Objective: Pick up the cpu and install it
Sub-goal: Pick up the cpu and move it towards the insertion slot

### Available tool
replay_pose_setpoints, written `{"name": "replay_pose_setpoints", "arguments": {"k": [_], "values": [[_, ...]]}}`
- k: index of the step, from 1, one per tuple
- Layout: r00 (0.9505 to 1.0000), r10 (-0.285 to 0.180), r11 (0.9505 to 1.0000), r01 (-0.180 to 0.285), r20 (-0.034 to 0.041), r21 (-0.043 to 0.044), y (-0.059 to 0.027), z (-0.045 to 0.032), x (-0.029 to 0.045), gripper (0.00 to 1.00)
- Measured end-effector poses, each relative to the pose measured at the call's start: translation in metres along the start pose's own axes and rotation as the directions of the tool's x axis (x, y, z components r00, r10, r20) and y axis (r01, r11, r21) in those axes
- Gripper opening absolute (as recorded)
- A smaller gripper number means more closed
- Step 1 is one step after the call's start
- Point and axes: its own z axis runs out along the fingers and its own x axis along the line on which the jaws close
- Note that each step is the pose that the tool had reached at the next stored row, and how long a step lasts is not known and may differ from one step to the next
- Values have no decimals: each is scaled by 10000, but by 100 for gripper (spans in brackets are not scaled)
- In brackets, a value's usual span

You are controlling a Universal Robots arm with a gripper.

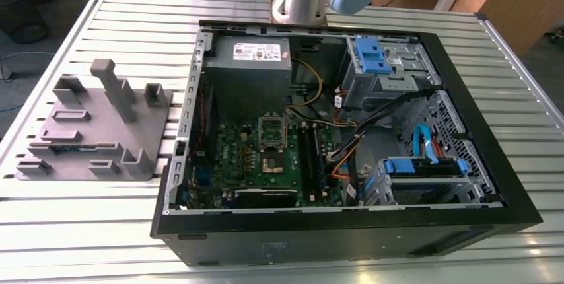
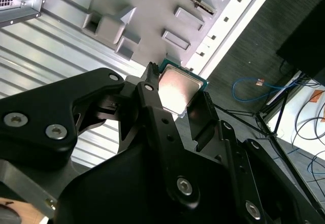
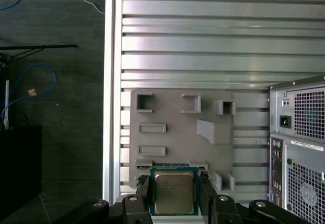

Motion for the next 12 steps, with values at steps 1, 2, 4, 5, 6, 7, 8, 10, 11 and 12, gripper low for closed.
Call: {"name": "replay_pose_setpoints", "arguments": {"k": [1,2,4,5,6,7,8,10,11,12], "values": [[10000,0,10000,0,0,0,0,0,-7,47],[10000,1,10000,-1,-1,0,0,0,-14,47],[10000,0,10000,0,-1,0,0,1,-28,47],[10000,0,10000,0,-2,0,0,1,-35,47],[10000,0,10000,0,-2,0,0,2,-42,47],[10000,0,10000,0,-2,0,0,2,-49,47],[10000,0,10000,0,-2,0,0,3,-56,47],[10000,0,10000,0,-3,0,1,3,-70,47],[10000,0,10000,0,-3,0,1,3,-76,47],[10000,0,10000,0,-3,0,1,4,-83,47]]}}
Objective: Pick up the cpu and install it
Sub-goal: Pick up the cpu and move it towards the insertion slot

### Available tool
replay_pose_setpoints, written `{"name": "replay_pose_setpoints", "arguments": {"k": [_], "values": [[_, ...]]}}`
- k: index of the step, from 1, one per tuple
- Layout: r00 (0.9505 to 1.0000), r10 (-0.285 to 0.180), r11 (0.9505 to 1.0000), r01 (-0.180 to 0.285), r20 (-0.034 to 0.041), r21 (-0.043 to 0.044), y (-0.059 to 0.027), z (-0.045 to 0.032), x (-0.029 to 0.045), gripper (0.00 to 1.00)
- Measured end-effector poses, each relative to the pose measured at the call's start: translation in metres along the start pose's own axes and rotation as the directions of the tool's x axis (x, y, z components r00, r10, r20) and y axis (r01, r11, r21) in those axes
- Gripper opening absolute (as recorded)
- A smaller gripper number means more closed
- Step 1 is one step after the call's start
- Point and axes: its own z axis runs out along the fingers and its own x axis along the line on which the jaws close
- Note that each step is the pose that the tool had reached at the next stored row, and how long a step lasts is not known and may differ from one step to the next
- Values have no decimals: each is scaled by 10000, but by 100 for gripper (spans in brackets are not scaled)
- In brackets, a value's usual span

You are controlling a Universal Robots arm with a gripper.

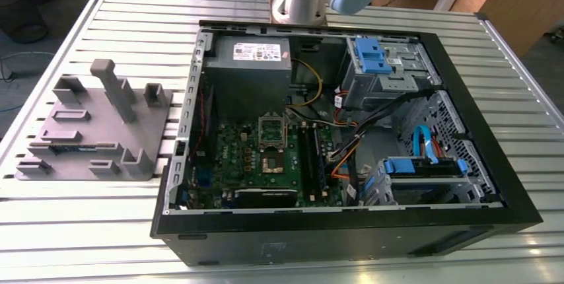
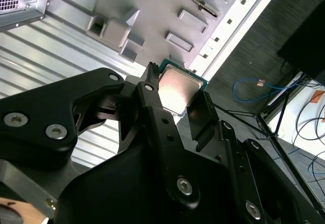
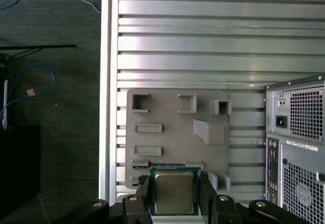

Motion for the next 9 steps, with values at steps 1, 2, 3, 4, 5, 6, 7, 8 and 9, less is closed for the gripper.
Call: {"name": "replay_pose_setpoints", "arguments": {"k": [1,2,3,4,5,6,7,8,9], "values": [[10000,0,10000,0,0,0,0,1,-7,47],[10000,0,10000,0,0,-1,0,1,-14,47],[10000,0,10000,0,0,0,0,1,-21,47],[10000,0,10000,0,0,-1,0,2,-28,47],[10000,0,10000,0,-1,-1,0,2,-35,47],[10000,0,10000,0,-2,-1,0,2,-42,47],[10000,0,10000,0,-3,0,1,3,-65,47],[10000,0,10000,0,-3,0,1,3,-72,47],[10000,0,10000,0,-3,0,1,4,-79,47]]}}
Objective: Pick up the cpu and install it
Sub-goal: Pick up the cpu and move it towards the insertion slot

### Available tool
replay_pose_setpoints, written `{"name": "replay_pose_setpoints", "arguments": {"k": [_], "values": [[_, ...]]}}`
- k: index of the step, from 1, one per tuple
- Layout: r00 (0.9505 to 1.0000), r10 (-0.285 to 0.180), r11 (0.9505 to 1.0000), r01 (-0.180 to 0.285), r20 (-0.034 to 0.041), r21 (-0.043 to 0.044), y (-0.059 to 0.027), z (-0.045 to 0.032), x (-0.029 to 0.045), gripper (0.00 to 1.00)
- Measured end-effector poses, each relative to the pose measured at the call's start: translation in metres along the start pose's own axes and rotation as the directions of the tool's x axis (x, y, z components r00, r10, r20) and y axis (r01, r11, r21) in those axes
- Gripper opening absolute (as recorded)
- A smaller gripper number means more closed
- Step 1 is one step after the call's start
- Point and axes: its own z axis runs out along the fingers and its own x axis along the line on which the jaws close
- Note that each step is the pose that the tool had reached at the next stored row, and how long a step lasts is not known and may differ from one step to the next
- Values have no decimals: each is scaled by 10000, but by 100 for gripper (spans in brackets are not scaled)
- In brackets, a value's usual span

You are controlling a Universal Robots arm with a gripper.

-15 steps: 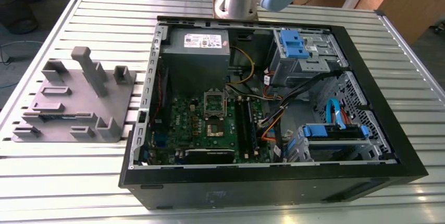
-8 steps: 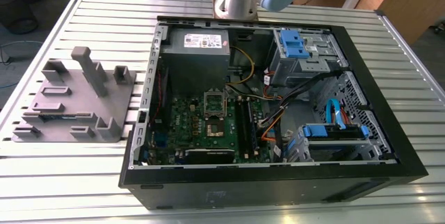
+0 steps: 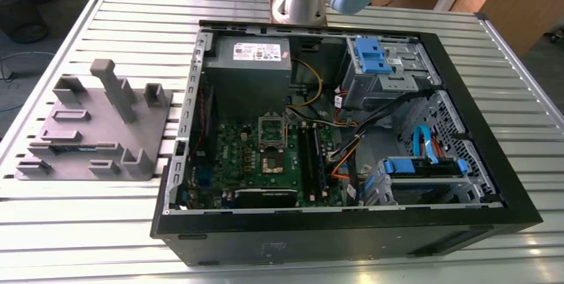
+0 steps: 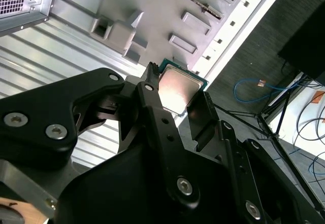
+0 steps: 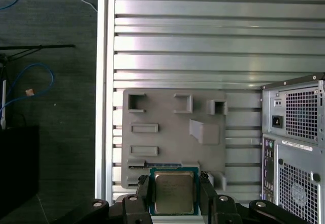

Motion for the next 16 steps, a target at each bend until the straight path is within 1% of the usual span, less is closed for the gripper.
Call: {"name": "replay_pose_setpoints", "arguments": {"k": [16], "values": [[10000,0,10000,0,-4,0,1,5,-111,47]]}}
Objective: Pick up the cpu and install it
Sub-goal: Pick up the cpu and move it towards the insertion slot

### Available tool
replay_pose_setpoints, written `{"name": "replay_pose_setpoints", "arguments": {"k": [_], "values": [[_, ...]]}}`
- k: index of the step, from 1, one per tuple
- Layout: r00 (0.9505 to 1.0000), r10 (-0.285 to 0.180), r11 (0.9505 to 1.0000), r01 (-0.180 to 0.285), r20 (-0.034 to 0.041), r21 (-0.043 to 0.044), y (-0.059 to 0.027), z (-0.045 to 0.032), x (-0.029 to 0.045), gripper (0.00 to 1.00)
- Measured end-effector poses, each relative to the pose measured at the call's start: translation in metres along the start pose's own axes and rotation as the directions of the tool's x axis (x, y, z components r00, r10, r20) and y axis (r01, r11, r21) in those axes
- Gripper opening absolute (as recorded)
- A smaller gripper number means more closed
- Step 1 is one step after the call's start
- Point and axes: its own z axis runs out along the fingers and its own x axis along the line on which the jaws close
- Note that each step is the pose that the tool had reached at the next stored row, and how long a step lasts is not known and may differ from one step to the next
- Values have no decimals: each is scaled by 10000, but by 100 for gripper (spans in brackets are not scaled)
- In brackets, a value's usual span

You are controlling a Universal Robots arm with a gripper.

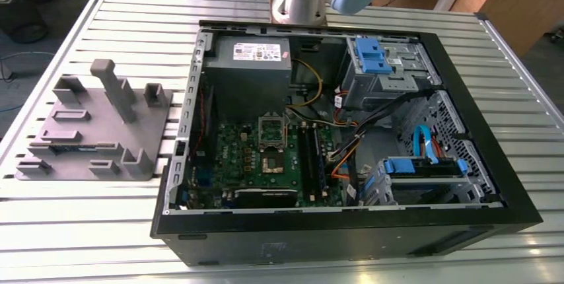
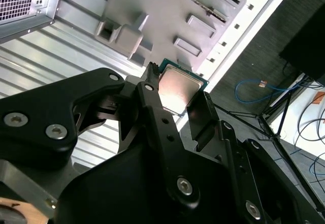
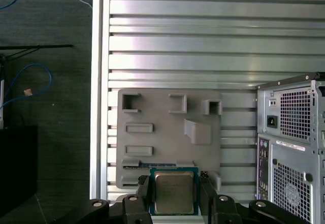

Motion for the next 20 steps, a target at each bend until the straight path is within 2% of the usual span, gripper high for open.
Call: {"name": "replay_pose_setpoints", "arguments": {"k": [20], "values": [[10000,1,10000,-1,-5,0,1,6,-138,47]]}}
